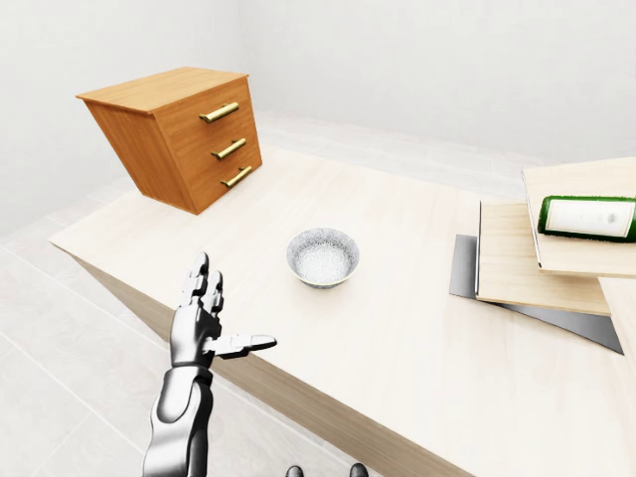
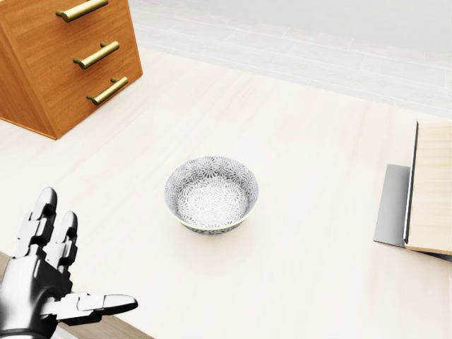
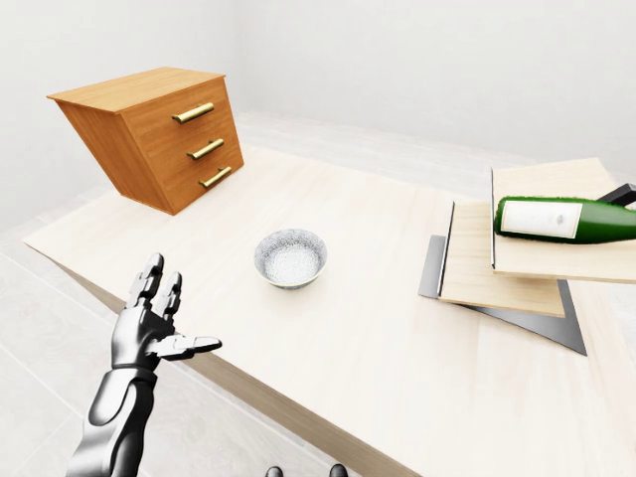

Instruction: Put the wine bottle on the wine rack.

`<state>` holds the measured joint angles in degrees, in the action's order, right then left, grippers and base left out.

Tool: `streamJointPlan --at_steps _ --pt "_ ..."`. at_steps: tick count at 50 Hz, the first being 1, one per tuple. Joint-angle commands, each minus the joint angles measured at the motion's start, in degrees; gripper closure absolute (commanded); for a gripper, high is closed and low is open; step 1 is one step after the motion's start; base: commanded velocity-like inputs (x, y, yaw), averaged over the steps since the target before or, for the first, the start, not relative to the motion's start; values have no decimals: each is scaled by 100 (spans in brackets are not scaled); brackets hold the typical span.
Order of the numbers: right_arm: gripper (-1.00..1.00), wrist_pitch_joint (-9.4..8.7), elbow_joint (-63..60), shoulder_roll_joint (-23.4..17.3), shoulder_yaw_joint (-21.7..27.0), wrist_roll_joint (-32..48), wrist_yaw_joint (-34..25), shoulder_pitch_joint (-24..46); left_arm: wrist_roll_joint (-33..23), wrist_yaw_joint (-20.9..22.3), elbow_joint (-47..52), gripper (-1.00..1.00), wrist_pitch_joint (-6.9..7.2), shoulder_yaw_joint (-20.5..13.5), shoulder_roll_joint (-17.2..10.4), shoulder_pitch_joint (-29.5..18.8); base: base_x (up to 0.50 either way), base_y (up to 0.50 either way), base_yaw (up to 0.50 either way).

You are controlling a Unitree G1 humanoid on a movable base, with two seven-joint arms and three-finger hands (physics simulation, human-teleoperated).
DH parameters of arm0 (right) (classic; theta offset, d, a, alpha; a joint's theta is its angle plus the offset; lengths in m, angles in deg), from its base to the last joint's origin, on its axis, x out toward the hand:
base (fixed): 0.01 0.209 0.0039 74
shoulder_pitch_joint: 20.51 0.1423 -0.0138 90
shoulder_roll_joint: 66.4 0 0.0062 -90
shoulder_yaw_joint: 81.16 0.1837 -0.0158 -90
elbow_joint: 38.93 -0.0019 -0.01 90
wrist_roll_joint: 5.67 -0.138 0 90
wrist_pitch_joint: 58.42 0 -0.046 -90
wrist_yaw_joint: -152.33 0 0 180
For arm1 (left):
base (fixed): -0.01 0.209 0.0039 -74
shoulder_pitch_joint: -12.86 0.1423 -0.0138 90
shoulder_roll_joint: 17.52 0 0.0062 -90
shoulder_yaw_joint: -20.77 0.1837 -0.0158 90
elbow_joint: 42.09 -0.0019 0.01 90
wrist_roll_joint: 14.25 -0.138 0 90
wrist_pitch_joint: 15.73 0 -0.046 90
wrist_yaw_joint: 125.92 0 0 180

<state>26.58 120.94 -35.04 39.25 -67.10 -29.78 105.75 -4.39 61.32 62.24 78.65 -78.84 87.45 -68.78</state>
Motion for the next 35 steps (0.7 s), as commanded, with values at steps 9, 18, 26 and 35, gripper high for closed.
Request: streamJointPlan --at_steps 9,18,26,35 --pt "-100 0 -1429 125 -340 29 296 541 -24 -59 416 -100 62 101 22 68 0 0 0" --pt "-100 0 -2528 324 -288 -74 776 662 -36 -64 628 -100 62 123 31 106 0 0 0" --pt "-100 0 -3228 369 -267 -187 1068 781 -44 -51 608 -100 62 115 41 88 0 0 0" --pt "-100 0 -3873 421 -250 -344 1346 865 -39 -49 730 -100 62 116 39 111 0 0 0"
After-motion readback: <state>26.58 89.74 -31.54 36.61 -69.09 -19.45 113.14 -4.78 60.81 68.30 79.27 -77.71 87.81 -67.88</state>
